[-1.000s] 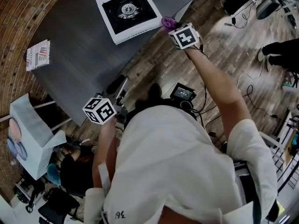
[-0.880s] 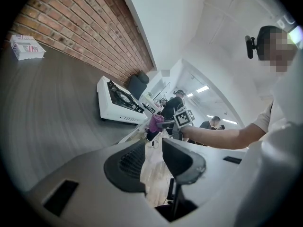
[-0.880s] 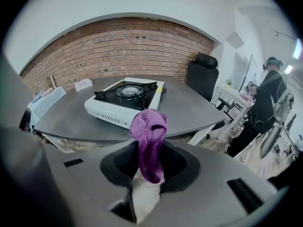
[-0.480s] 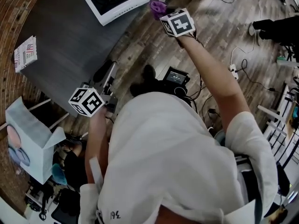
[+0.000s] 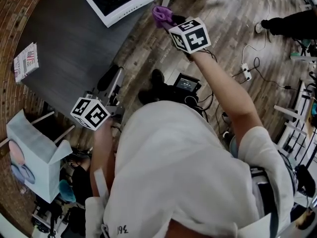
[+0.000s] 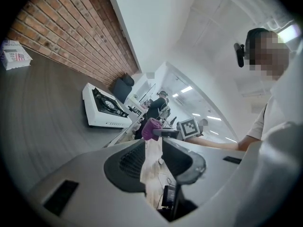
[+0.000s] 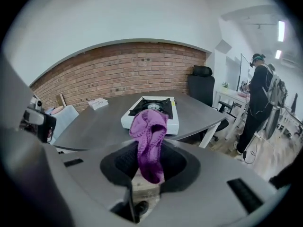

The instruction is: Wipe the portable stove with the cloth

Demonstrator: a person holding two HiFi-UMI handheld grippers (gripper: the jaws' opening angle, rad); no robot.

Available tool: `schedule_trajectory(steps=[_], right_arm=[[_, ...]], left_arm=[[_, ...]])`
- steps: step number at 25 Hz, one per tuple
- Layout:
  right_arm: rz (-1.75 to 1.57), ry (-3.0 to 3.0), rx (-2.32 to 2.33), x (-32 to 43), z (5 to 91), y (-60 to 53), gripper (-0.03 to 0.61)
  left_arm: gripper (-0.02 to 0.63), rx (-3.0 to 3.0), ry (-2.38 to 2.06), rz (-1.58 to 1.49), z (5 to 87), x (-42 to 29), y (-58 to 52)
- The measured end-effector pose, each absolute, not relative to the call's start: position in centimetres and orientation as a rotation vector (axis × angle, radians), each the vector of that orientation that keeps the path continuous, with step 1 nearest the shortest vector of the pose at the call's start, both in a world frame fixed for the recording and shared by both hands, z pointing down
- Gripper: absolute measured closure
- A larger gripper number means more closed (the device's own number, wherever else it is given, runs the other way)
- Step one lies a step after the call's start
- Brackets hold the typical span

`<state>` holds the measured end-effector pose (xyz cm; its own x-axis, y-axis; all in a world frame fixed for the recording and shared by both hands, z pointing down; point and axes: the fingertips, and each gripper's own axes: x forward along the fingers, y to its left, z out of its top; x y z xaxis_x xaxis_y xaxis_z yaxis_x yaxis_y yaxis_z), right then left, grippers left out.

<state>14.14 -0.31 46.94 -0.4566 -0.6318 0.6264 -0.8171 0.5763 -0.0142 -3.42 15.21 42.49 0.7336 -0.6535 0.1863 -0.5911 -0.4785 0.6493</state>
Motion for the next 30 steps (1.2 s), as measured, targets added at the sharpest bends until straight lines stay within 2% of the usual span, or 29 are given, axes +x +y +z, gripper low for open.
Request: schedule_trajectory(steps=[14,20,30], right_arm=[[0.543,-2.450,1.153,12.9,41.0,12.8,0.468],[0.720,-2.571,1.128,13.2,38.3,14.6,0.468],[0.688,-2.651,1.108,17.9,35.0,13.6,0.468]], left_arm=[[0.500,2.305,-0.866,-0.178,38.8,-4.2,20.4],[0.500,2.300,-0.952,-0.239,36.9,-5.2,21.0],[0.500,2.363,-0.972,-0.309,33.0,0.2,19.8]])
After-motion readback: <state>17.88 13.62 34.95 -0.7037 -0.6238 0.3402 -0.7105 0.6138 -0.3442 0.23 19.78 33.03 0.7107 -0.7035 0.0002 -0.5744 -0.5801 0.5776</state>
